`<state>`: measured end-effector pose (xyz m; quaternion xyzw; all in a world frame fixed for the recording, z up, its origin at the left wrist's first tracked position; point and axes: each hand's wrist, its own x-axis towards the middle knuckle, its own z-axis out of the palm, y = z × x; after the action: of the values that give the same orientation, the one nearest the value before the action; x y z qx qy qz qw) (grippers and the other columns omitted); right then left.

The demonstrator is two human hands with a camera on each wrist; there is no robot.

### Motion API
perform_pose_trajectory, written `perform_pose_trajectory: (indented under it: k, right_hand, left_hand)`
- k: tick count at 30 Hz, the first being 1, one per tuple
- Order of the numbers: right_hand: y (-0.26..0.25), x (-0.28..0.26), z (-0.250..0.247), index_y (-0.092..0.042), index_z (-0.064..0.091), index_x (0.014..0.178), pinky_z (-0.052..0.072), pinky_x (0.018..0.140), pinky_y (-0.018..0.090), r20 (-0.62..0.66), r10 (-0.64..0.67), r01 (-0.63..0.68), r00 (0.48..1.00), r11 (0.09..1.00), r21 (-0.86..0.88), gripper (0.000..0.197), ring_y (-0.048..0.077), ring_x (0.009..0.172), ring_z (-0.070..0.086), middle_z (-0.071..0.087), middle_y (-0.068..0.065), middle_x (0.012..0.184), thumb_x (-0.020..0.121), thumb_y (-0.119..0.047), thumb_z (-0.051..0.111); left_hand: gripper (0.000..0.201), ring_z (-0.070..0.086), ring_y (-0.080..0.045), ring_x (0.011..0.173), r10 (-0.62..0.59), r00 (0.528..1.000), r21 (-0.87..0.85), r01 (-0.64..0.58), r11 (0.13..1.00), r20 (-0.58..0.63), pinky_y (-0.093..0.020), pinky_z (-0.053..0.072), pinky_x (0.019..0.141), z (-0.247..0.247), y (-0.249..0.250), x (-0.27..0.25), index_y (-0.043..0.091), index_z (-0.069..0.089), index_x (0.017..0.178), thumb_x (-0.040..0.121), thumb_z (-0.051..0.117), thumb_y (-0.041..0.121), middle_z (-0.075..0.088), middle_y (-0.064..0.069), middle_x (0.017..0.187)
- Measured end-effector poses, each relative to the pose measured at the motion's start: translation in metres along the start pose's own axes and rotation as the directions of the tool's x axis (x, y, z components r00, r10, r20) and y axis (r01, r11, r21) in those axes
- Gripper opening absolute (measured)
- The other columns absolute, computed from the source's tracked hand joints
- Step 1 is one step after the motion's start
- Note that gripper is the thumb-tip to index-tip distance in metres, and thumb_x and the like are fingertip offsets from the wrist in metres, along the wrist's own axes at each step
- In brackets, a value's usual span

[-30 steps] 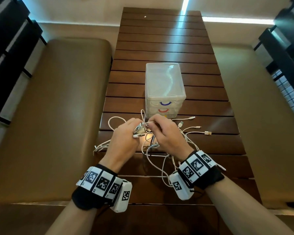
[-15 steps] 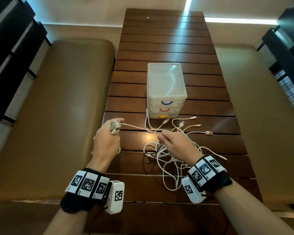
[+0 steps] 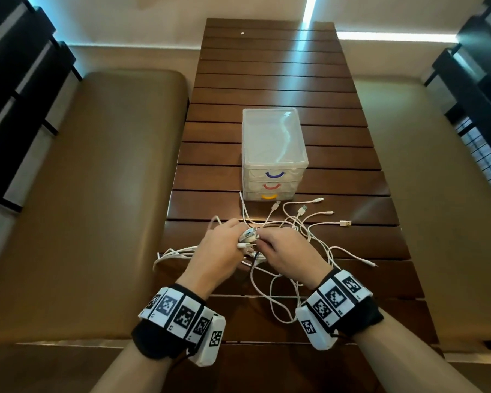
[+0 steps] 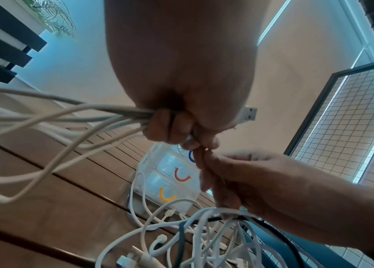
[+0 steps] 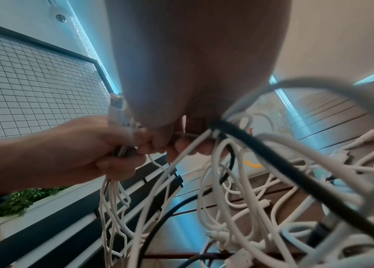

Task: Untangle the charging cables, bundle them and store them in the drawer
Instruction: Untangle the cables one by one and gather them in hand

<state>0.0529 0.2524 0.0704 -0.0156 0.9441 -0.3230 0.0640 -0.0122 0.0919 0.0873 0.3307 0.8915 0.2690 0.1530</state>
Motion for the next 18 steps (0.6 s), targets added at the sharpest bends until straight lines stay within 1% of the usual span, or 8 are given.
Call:
perform_pose_trajectory:
  k: [3, 5, 7, 10, 13, 16, 17, 18]
  right_hand:
    - [0.005, 0.001, 0.002, -0.028, 0.052, 0.077, 0.04, 0.065, 0.029, -0.016, 0.021, -0.02, 1.0, 0.999, 0.029, 0.03, 0.009, 0.07, 0.053, 0.058, -0.01, 0.074, 0.104, -0.041, 0.043]
    - [0.008, 0.003, 0.002, -0.03, 0.047, 0.072, 0.034, 0.062, 0.027, -0.016, 0.043, -0.043, 0.999, 0.999, 0.028, 0.033, 0.006, 0.065, 0.05, 0.053, -0.01, 0.068, 0.104, -0.039, 0.044]
    - [0.011, 0.003, 0.001, -0.028, 0.046, 0.074, 0.032, 0.062, 0.027, -0.023, 0.067, -0.066, 0.997, 0.997, 0.049, 0.031, 0.004, 0.065, 0.049, 0.052, -0.01, 0.068, 0.104, -0.036, 0.046]
    - [0.014, 0.0, -0.003, -0.026, 0.052, 0.078, 0.034, 0.061, 0.022, -0.033, 0.074, -0.07, 0.997, 0.992, 0.11, 0.027, 0.003, 0.067, 0.051, 0.053, -0.01, 0.069, 0.103, -0.034, 0.049]
    - [0.013, -0.003, -0.005, -0.021, 0.057, 0.083, 0.036, 0.061, 0.016, -0.022, 0.073, -0.069, 0.997, 0.989, 0.129, 0.024, 0.002, 0.068, 0.053, 0.055, -0.011, 0.07, 0.103, -0.031, 0.049]
    - [0.015, -0.002, -0.002, -0.021, 0.054, 0.08, 0.033, 0.06, 0.018, -0.012, 0.066, -0.065, 0.998, 0.995, 0.076, 0.025, 0.006, 0.067, 0.053, 0.056, -0.009, 0.069, 0.104, -0.028, 0.048]
    - [0.015, -0.001, 0.0, -0.019, 0.054, 0.081, 0.035, 0.06, 0.022, -0.009, 0.068, -0.068, 0.998, 0.997, 0.048, 0.025, 0.008, 0.067, 0.054, 0.058, -0.007, 0.071, 0.103, -0.028, 0.048]
    - [0.016, 0.0, 0.002, -0.018, 0.055, 0.082, 0.037, 0.062, 0.027, -0.009, 0.069, -0.069, 0.998, 0.997, 0.023, 0.025, 0.013, 0.068, 0.056, 0.061, -0.004, 0.072, 0.103, -0.028, 0.048]
  left_hand:
    - [0.024, 0.05, -0.013, 0.07, 0.058, 0.99, -0.057, -0.066, 0.996, -0.128, -0.03, 0.033, 0.061, -0.005, -0.003, -0.002, 0.029, 0.047, 0.075, 0.096, 0.055, 0.021, 0.045, 0.013, 0.074]
    - [0.022, 0.052, -0.009, 0.069, 0.06, 0.967, -0.141, -0.097, 0.985, -0.246, -0.027, 0.039, 0.059, -0.008, -0.007, -0.004, 0.021, 0.055, 0.075, 0.097, 0.051, 0.024, 0.052, 0.009, 0.076]
    - [0.021, 0.055, -0.009, 0.071, 0.035, 0.93, -0.217, -0.122, 0.969, -0.366, -0.022, 0.042, 0.061, -0.013, -0.011, -0.006, 0.016, 0.062, 0.077, 0.093, 0.05, 0.011, 0.058, 0.007, 0.079]
    - [0.031, 0.057, -0.002, 0.069, -0.131, 0.855, -0.382, -0.083, 0.92, -0.502, -0.015, 0.042, 0.062, -0.027, -0.019, -0.007, 0.013, 0.064, 0.077, 0.096, 0.047, -0.005, 0.062, 0.005, 0.078]
    - [0.028, 0.055, 0.001, 0.061, -0.344, 0.776, -0.508, 0.035, 0.861, -0.529, -0.016, 0.041, 0.06, -0.034, -0.032, -0.007, 0.014, 0.067, 0.083, 0.103, 0.049, 0.009, 0.064, 0.007, 0.075]
    - [0.025, 0.053, -0.004, 0.06, -0.399, 0.795, -0.505, 0.137, 0.852, -0.457, -0.025, 0.045, 0.057, -0.029, -0.042, -0.007, 0.026, 0.07, 0.099, 0.103, 0.048, 0.014, 0.07, 0.006, 0.089]
    - [0.032, 0.059, -0.005, 0.07, -0.363, 0.82, -0.472, 0.132, 0.872, -0.443, -0.028, 0.05, 0.063, -0.028, -0.041, -0.008, 0.031, 0.069, 0.107, 0.102, 0.048, 0.008, 0.07, 0.01, 0.1]
    - [0.042, 0.063, -0.003, 0.087, -0.285, 0.854, -0.417, 0.089, 0.904, -0.436, -0.028, 0.054, 0.076, -0.027, -0.038, -0.009, 0.033, 0.068, 0.115, 0.099, 0.048, 0.0, 0.069, 0.014, 0.111]
